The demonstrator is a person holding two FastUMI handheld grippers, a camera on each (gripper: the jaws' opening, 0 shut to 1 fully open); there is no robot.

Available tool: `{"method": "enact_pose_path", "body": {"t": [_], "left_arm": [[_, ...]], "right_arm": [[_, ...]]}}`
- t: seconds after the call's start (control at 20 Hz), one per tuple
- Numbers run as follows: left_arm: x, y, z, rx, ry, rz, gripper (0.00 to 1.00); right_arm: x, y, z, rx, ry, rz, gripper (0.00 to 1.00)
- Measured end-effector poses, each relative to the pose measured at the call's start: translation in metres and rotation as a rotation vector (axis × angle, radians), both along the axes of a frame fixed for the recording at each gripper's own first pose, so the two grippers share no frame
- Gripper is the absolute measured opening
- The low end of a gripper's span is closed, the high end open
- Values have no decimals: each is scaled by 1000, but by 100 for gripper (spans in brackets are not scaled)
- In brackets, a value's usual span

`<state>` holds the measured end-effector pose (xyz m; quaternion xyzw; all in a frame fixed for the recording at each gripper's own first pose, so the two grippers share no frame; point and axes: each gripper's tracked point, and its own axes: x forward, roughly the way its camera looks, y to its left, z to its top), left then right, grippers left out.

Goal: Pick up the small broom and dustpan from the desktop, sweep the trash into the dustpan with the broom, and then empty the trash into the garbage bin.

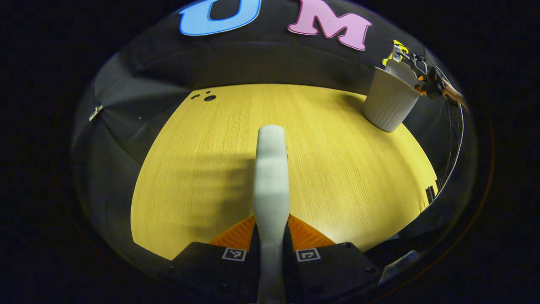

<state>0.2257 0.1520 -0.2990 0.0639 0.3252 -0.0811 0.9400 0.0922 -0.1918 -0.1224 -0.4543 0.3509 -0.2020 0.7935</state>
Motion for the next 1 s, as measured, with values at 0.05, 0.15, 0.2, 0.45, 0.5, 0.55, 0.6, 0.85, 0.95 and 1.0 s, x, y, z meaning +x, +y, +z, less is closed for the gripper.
{"method": "enact_pose_path", "body": {"t": [0.05,0.15,0.2,0.45,0.5,0.55,0.6,0.85,0.95,1.0], "left_arm": [[3,-1,3,1,-4,9,28],[12,-6,9,-7,-19,26,28],[12,-8,11,-21,-25,31,28],[13,-11,21,-33,-59,34,28],[12,-13,23,-44,-58,33,28],[10,-14,24,-58,-57,32,28],[9,-15,24,-69,-56,28,27],[-1,-12,24,-59,-57,-5,28],[-5,-12,21,-54,-55,-22,28],[-7,-12,20,-52,-57,-29,28]], "right_arm": [[-2,0,2,51,-20,-16,37],[-10,0,7,170,-70,-39,37],[-15,2,12,235,-106,-48,37],[-41,0,46,530,-324,-103,37],[-41,2,50,572,-357,-107,37],[-40,3,53,606,-386,-109,37],[-37,4,57,639,-431,-106,34],[-23,15,71,812,-638,-23,37],[-24,17,69,827,-634,10,37],[-25,20,72,853,-628,24,37]]}}
